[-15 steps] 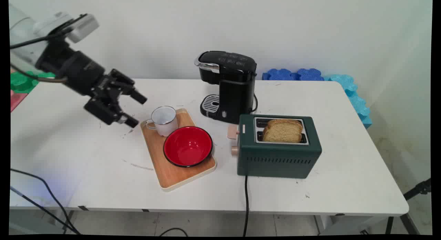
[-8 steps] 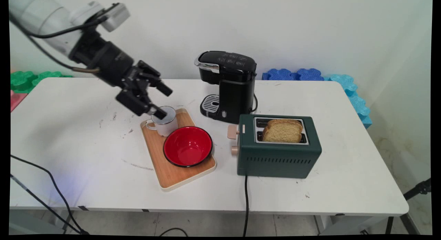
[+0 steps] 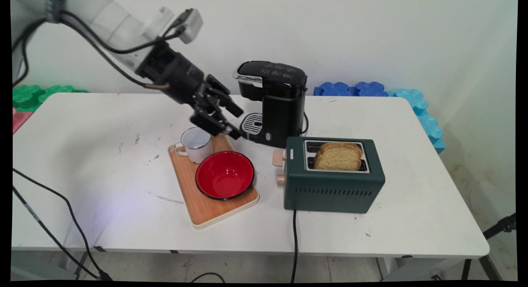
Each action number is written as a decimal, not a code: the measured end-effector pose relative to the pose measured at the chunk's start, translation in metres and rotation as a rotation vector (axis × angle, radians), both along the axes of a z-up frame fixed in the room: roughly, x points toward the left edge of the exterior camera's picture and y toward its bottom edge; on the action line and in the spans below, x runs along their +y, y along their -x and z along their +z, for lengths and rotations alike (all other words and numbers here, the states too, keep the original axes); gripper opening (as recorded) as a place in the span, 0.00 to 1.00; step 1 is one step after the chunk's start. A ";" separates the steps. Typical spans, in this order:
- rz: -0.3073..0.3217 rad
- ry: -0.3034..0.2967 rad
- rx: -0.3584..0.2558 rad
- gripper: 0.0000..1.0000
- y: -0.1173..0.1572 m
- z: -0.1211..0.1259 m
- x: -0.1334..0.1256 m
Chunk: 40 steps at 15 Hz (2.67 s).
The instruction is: Press the toaster switch
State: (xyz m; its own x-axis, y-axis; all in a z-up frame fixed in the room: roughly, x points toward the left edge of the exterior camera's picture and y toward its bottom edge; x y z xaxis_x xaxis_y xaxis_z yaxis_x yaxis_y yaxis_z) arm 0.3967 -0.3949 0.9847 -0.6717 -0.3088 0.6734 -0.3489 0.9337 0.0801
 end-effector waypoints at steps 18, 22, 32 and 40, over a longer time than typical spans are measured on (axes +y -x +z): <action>-0.025 -0.020 -0.048 0.00 0.061 -0.058 -0.019; -0.028 -0.017 -0.051 0.00 0.066 -0.068 -0.019; -0.030 0.004 -0.044 0.00 0.076 -0.091 -0.022; -0.025 0.021 -0.046 0.00 0.077 -0.105 -0.021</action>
